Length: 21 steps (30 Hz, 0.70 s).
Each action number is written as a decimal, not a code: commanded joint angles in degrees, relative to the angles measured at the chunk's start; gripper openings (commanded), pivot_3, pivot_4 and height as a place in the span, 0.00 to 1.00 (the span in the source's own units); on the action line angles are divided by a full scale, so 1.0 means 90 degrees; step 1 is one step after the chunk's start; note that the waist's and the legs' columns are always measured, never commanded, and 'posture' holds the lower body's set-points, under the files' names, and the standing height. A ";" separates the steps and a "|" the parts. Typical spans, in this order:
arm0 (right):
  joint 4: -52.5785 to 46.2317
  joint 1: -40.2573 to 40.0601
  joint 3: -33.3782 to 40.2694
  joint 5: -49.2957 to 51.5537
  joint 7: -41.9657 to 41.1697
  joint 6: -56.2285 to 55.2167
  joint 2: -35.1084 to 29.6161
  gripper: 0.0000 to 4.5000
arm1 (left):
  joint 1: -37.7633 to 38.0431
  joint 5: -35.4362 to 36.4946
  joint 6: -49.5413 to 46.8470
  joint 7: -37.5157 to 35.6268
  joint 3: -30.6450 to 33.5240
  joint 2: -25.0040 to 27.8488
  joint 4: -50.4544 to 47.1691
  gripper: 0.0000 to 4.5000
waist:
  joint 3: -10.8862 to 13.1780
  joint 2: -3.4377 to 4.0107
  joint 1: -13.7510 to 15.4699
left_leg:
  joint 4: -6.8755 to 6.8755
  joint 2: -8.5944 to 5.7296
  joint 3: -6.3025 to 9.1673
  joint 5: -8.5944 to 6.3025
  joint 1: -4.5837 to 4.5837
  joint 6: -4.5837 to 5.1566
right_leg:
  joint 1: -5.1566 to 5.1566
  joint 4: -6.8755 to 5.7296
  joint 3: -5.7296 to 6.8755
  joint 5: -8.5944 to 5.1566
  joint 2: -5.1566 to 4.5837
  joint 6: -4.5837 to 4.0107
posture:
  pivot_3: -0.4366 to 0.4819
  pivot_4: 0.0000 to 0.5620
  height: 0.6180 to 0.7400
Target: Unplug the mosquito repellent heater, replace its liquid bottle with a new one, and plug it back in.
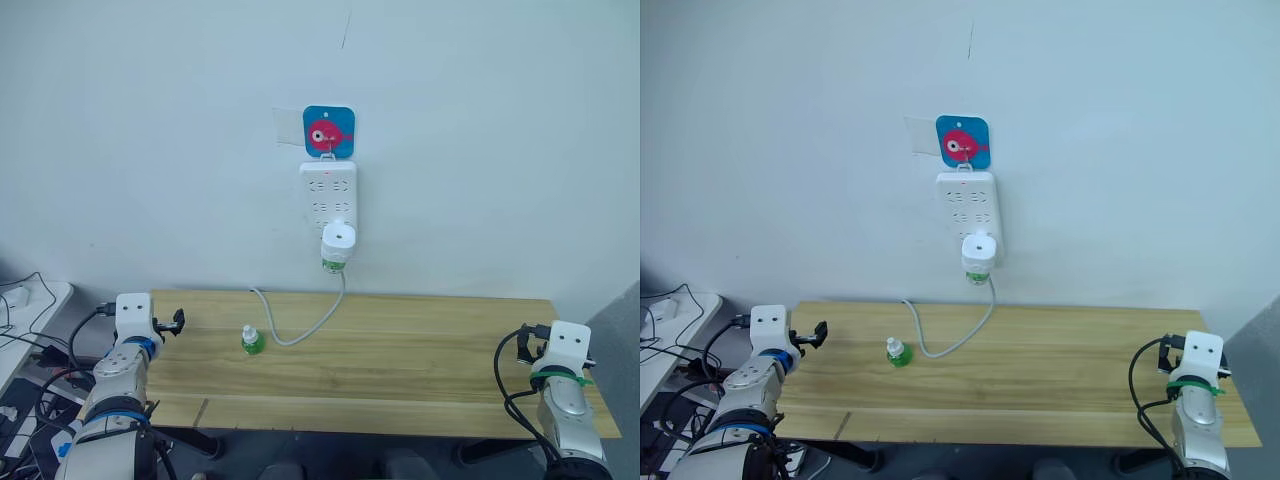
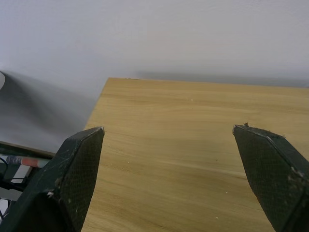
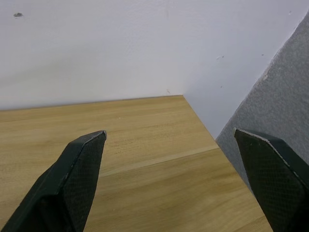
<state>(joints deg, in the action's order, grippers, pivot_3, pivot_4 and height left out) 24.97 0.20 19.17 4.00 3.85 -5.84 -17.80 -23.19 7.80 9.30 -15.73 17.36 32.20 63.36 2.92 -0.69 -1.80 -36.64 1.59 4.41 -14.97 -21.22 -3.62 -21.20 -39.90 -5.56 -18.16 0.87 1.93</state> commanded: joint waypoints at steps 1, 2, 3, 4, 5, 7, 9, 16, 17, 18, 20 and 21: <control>-0.0131 0.0084 0.0097 0.0002 0.0043 -0.0098 -0.0083 0.98 | -0.0144 -0.0110 0.0110 0.0100 -0.0044 0.0164 -0.0081 1.00 | 0.0000 0.0000 0.0000 | 0.0000 0.0000 0.0000 0.0000 0.0000 0.0000 | 0.0000 0.0000 0.0000 0.0000 0.0000 0.0000 | 0.55 0.06 1.00; -0.0168 0.0085 0.0078 -0.0005 0.0052 -0.0093 -0.0062 0.98 | -0.0151 -0.0108 0.0140 0.0074 -0.0050 0.0163 -0.0119 1.00 | 0.0000 0.0000 0.0000 | 0.0000 0.0000 0.0000 0.0000 0.0000 0.0000 | 0.0000 0.0000 0.0000 0.0000 0.0000 0.0000 | 0.55 0.06 1.00; -0.0188 0.0087 0.0061 -0.0006 0.0043 -0.0094 -0.0050 0.98 | -0.0158 -0.0081 0.0164 0.0042 -0.0033 0.0153 -0.0152 1.00 | 0.0000 0.0000 0.0000 | 0.0000 0.0000 0.0000 0.0000 0.0000 0.0000 | 0.0000 0.0000 0.0000 0.0000 0.0000 0.0000 | 0.56 0.06 1.00; -0.0188 0.0091 0.0053 -0.0005 0.0033 -0.0098 -0.0048 0.98 | -0.0162 -0.0042 0.0164 0.0018 -0.0006 0.0139 -0.0175 1.00 | 0.0000 0.0000 0.0000 | 0.0000 0.0000 0.0000 0.0000 0.0000 0.0000 | 0.0000 0.0000 0.0000 0.0000 0.0000 0.0000 | 0.56 0.06 1.00; -0.0178 0.0087 0.0052 0.0007 0.0015 -0.0095 -0.0044 0.98 | -0.0162 -0.0035 0.0167 0.0020 -0.0001 0.0139 -0.0181 1.00 | 0.0000 0.0000 0.0000 | 0.0000 0.0000 0.0000 0.0000 0.0000 0.0000 | 0.0000 0.0000 0.0000 0.0000 0.0000 0.0000 | 0.56 0.06 1.00; -0.0162 0.0083 0.0054 0.0053 -0.0041 -0.0086 -0.0033 0.98 | -0.0176 -0.0006 0.0146 -0.0035 0.0014 0.0141 -0.0169 1.00 | 0.0000 0.0000 0.0000 | 0.0000 0.0000 0.0000 0.0000 0.0000 0.0000 | 0.0000 0.0000 0.0000 0.0000 0.0000 0.0000 | 0.56 0.07 1.00; -0.0170 0.0076 0.0049 0.0093 -0.0113 -0.0084 -0.0031 0.98 | -0.0163 0.0099 0.0120 -0.0183 0.0074 0.0120 -0.0175 1.00 | 0.0000 0.0000 0.0000 | 0.0000 0.0000 0.0000 0.0000 0.0000 0.0000 | 0.0000 0.0000 0.0000 0.0000 0.0000 0.0000 | 0.56 0.07 1.00; -0.0321 0.0068 0.0042 0.0106 -0.0211 -0.0045 -0.0014 0.98 | -0.0105 0.0392 0.0035 -0.0835 0.0209 0.0125 -0.0293 1.00 | 0.0005 0.0000 -0.0003 | 0.0000 0.0000 -0.0001 0.0000 0.0000 0.0000 | 0.0000 0.0000 0.0000 0.0000 0.0000 0.0000 | 0.54 0.10 1.00; -0.0358 0.0036 0.0017 0.0108 -0.0242 -0.0041 0.0010 0.98 | -0.0121 0.0414 0.0026 -0.0928 0.0213 0.0140 -0.0292 1.00 | 0.0006 0.0001 -0.0003 | 0.0000 0.0000 -0.0001 0.0000 0.0000 0.0000 | 0.0000 0.0000 0.0000 0.0000 0.0000 0.0000 | 0.54 0.10 1.00; -0.0387 0.0006 -0.0020 0.0102 -0.0287 -0.0039 0.0028 0.98 | -0.0140 0.0451 0.0012 -0.1035 0.0225 0.0155 -0.0311 1.00 | 0.0011 0.0001 -0.0005 | 0.0000 0.0000 -0.0001 0.0000 0.0000 0.0000 | 0.0000 0.0000 0.0000 0.0000 0.0000 0.0000 | 0.54 0.12 1.00; -0.0492 -0.0061 -0.0070 0.0085 -0.0359 -0.0021 0.0055 0.98 | -0.0171 0.0503 -0.0007 -0.1282 0.0212 0.0194 -0.0364 1.00 | 0.0025 0.0001 -0.0006 | 0.0000 0.0000 -0.0001 0.0000 0.0000 0.0000 | 0.0000 0.0000 0.0000 -0.0001 0.0000 0.0000 | 0.54 0.12 1.00; -0.0595 -0.0097 -0.0091 0.0087 -0.0401 0.0010 0.0067 0.98 | -0.0189 0.0539 -0.0026 -0.1447 0.0202 0.0215 -0.0401 1.00 | 0.0026 0.0002 -0.0006 | 0.0000 0.0000 -0.0001 0.0000 0.0000 0.0000 | 0.0000 0.0000 0.0001 -0.0001 0.0001 0.0000 | 0.54 0.12 1.00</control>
<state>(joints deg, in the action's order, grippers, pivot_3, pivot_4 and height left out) 22.82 -0.73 18.54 4.21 1.01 -5.64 -17.16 -23.30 11.51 9.02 -26.45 18.41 32.38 62.50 3.16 -0.68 -1.85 -36.64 1.59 4.40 -14.97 -21.22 -3.62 -21.20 -39.90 -5.55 -18.17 0.88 1.93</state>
